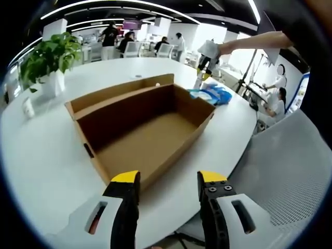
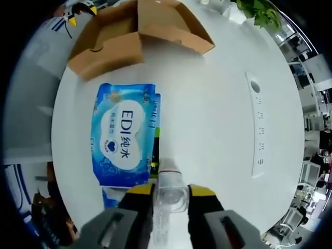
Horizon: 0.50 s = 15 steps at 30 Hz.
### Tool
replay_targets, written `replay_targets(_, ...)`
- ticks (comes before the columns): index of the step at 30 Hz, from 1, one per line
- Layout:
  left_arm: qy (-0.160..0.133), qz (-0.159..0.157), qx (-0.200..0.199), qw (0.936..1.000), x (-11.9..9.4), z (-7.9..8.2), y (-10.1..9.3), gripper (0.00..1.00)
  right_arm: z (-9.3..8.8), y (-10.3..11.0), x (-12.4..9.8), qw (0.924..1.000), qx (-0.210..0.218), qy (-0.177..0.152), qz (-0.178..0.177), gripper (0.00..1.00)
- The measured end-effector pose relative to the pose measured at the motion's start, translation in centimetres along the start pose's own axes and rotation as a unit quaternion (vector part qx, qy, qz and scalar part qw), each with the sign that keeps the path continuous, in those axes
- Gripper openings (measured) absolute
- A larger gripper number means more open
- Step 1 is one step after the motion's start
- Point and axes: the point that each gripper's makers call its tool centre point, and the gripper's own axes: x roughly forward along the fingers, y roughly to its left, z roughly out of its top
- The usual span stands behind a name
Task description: Operate the shoe box by opening the lid, removing the specified soft item, and placing it in the target area until the item is outside and the box remains undamaged.
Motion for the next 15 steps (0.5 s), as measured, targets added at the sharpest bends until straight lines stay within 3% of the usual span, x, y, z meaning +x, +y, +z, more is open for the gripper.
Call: replay_targets(15, 0.001, 0.0, 0.001, 1.0, 0.0, 0.03, -0.06, 0.45, -0.24, -0.28, -0.5, 0.9998, 0.014, -0.009, -0.007, 0.29)
